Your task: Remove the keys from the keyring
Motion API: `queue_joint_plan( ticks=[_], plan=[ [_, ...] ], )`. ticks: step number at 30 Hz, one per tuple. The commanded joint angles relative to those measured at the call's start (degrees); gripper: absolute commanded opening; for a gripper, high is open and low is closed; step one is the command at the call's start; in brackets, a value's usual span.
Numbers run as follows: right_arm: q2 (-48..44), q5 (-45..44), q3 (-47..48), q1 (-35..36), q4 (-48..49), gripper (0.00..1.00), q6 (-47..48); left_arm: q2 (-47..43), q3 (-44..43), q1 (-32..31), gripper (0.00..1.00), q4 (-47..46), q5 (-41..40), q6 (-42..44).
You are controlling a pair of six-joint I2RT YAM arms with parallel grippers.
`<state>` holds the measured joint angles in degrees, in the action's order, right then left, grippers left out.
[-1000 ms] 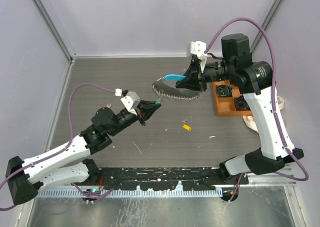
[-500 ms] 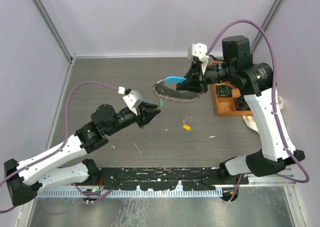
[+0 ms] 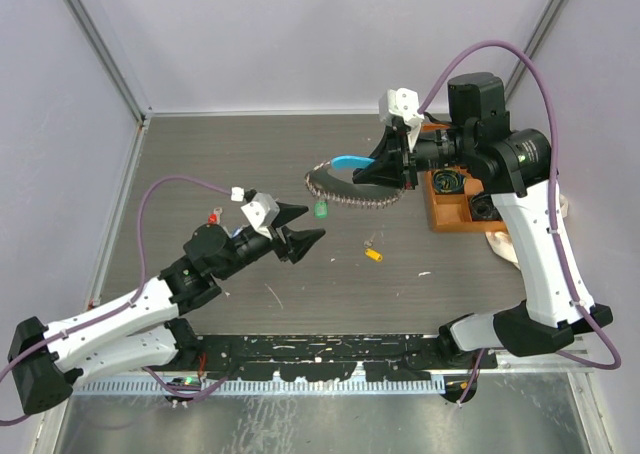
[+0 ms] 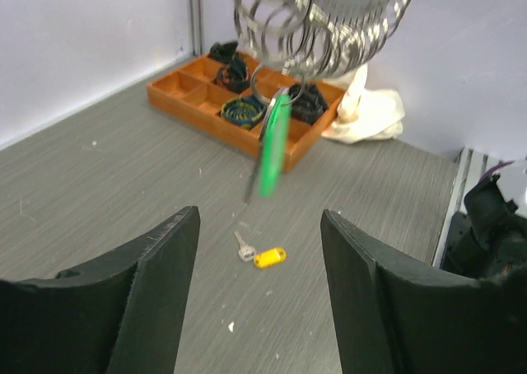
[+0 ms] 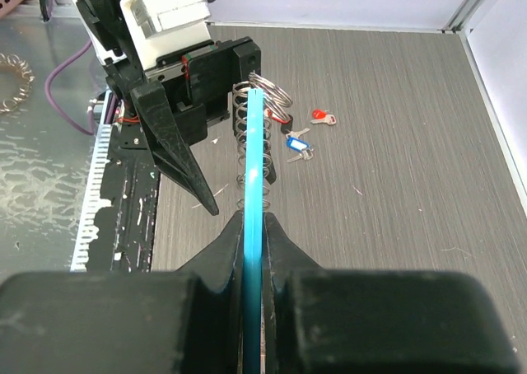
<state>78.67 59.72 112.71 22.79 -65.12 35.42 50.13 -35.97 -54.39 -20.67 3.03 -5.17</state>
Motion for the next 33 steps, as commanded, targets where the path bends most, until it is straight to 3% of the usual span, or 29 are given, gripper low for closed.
queue_joint_plan(
  ticks=[1, 11, 16, 27, 29, 33],
  plan=[
    [-1.46, 2.58, 0.69, 0.00, 3.09, 0.01, -0.80, 0.34, -0.40, -0.06, 0.63, -12.94, 0.46, -1.87],
    [-1.50, 3.27, 0.34, -0.20, 3.53, 0.01, -1.54, 6.95, -1.69, -0.06, 0.61, -20.37, -1.56, -6.07],
    [-1.57, 3.38, 0.17, -0.28, 3.59, 0.01, -1.58, 7.44, -2.08, -0.06, 0.49, -20.81, -1.74, -5.99],
    [-1.68, 3.94, -0.53, -0.76, 4.03, 0.01, -1.99, 6.31, -2.00, -0.07, 0.37, -20.23, -0.26, -6.30],
    [-1.75, 4.08, -0.68, -0.95, 4.06, 0.01, -2.01, 6.28, -2.00, -0.05, 0.30, -20.22, -0.08, -6.31],
    [-1.94, 4.08, -1.07, -1.92, 4.17, 0.01, -1.97, 5.54, -2.16, -0.04, 0.07, -18.61, 0.92, -5.82]
  ],
)
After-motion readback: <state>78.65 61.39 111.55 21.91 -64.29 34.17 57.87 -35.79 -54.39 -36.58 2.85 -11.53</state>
